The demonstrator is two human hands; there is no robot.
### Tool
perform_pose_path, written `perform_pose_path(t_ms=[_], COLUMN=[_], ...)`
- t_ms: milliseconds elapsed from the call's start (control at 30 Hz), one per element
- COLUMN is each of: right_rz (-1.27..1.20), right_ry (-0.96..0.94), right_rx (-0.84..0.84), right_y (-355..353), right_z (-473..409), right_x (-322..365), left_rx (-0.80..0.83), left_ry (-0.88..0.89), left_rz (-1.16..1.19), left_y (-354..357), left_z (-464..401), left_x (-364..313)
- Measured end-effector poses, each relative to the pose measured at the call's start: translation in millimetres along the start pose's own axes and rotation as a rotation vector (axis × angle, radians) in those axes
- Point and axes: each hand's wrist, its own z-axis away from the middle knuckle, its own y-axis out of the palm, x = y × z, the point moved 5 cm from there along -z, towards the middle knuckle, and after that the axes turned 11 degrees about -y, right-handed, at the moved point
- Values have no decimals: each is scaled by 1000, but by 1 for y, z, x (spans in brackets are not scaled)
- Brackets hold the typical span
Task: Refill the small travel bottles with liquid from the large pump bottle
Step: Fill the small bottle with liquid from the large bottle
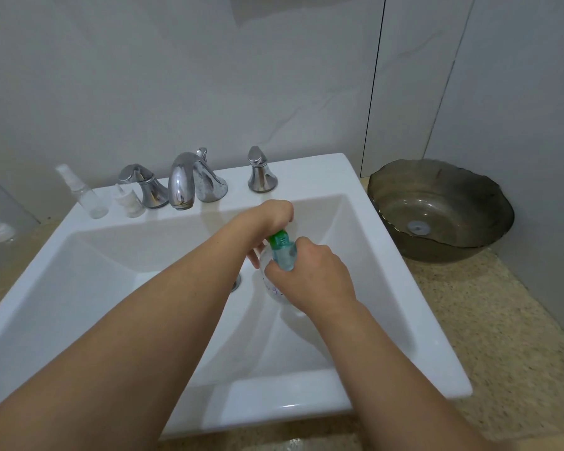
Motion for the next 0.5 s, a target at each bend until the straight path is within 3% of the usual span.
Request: perform_pose_path(t_ms=[500], right_rz=[-12], right_ry=[12], right_rx=[11], right_y=[1], right_z=[1], right_x=[-1], left_rx=[-58], left_ry=[10], left_rz=[-31], left_y=[3], left_z=[-2], left_x=[-2])
